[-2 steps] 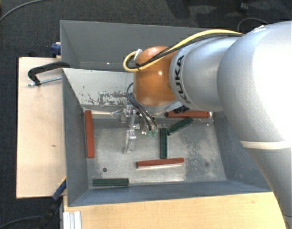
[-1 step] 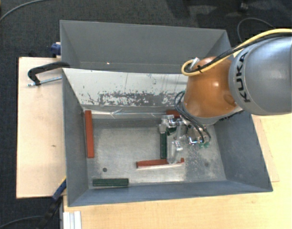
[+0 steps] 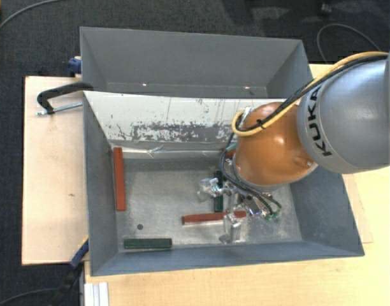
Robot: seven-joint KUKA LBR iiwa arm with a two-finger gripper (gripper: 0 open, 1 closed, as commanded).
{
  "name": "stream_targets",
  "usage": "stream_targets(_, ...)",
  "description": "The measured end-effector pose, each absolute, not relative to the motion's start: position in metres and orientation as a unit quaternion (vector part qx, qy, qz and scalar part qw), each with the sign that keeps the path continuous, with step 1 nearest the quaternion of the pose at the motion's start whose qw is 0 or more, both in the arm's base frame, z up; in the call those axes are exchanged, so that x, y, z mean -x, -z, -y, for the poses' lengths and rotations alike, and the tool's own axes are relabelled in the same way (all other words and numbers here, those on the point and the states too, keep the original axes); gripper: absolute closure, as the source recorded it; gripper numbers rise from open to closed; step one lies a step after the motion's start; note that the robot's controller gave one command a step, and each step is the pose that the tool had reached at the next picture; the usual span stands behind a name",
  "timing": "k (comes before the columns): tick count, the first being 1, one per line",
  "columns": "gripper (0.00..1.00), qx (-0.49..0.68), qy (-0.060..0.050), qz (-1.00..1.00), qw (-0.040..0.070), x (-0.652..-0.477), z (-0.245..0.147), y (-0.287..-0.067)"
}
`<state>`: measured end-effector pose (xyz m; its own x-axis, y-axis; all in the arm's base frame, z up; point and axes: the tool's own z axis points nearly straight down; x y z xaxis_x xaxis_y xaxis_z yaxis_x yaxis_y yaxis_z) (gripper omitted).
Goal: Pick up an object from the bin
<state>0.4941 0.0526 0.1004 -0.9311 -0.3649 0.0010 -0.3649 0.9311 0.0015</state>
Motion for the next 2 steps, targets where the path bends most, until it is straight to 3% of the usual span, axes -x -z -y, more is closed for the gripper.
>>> stream_targets(1, 0.0, -0.169, 0.0, 0.986, 0.0, -0.4918, -0.0332, -0.069)
stream_targets(2, 0.0, -0.168, 0.001, 0.986, -0.001, -0.4926, -0.0341, -0.0697)
